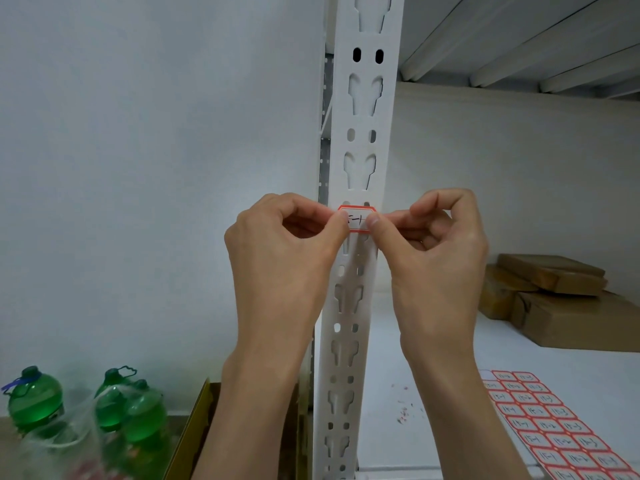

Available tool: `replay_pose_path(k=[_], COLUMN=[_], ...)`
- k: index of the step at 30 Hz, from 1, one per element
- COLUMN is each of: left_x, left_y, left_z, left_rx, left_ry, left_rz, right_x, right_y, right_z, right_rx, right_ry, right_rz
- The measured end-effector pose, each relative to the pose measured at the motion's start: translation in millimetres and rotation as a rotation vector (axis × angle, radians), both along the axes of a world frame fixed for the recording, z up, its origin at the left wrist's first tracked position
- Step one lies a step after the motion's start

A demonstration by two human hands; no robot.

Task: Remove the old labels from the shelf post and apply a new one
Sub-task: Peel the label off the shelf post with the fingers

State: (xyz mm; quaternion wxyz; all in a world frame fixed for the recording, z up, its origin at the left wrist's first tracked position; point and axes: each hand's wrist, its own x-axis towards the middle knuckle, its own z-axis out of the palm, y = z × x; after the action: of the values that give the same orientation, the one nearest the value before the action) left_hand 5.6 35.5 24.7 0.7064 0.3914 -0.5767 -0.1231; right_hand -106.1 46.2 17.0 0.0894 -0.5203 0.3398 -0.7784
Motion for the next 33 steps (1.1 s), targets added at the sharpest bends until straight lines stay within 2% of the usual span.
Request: replay_pose_path(k=[10, 14, 17, 19, 33], left_x=[-2.9, 1.5, 1.8, -1.8, -10.9], left_y=[-0.7, -6.6, -13.4, -15.0, -25.8], left_z=[-2.5, -3.8, -6.1, -7.6, -8.8], left_rx=[0.007, 0.049, 0.114, 0.112, 0.092], left_ry=[0.007, 0.087, 0.062, 0.045, 0.176], left_rz=[0.009, -0.122, -0.247, -0.314, -0.379], right_x=[0.6, -3.4, 0.2, 1.2, 8.7], right_y=[-5.4, -8.0, -6.8, -8.0, -24.7], right_z=[-2.2, -2.5, -1.6, -0.9, -4.2], right_rx=[0.064, 0.160, 0.171, 0.165, 0.114], right_ry=[-0.015, -0.046, -0.079, -0.091, -0.120], right_rz=[-0.091, 0.085, 0.288, 0.330, 0.179])
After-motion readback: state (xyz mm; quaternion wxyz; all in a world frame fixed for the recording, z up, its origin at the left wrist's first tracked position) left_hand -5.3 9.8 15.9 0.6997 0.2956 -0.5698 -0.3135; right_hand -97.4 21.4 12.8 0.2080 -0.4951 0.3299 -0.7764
